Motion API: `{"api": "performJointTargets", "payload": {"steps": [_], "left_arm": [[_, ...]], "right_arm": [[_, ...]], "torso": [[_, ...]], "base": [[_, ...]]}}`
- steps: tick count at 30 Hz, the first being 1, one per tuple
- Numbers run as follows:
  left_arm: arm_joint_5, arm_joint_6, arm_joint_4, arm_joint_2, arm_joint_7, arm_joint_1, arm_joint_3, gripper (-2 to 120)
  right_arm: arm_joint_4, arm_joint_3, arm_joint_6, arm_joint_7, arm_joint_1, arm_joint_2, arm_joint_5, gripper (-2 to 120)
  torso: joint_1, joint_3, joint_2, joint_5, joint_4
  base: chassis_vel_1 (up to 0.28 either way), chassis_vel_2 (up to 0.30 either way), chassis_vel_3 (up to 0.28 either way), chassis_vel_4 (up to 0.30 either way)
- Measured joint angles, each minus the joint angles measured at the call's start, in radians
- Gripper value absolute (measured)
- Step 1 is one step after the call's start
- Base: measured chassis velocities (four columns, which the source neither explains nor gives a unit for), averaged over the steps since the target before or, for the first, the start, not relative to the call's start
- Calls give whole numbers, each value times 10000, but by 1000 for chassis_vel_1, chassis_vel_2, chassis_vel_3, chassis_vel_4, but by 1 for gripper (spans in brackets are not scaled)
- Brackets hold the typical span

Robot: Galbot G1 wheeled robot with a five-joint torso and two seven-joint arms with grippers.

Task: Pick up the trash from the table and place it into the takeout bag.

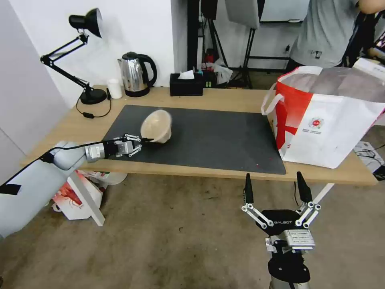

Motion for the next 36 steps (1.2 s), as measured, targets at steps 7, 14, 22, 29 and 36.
{"api": "performJointTargets", "payload": {"steps": [7,14,22,29,36], "left_arm": [[-34,-10,-71,42,242,-19,-147,0],[-375,-8,-387,161,452,-55,-514,0],[-1478,278,-993,651,698,-904,-782,0],[-1932,618,-1349,898,640,-1962,-276,0],[-2191,930,-1699,954,625,-3099,794,0]], "right_arm": [[1,0,0,0,0,0,0,100],[0,0,0,0,0,0,0,100],[0,0,0,0,0,0,0,100],[0,0,0,0,0,0,0,100],[0,0,0,0,0,0,0,100]], "torso": [[0,0,0,-1,1],[1,0,0,-1,1],[1,0,0,-2,2],[1,0,0,1,-1],[1,0,0,0,0]], "base": [[0,0,0,0],[0,0,0,0],[0,0,0,0],[0,0,0,0],[0,0,0,0]]}}
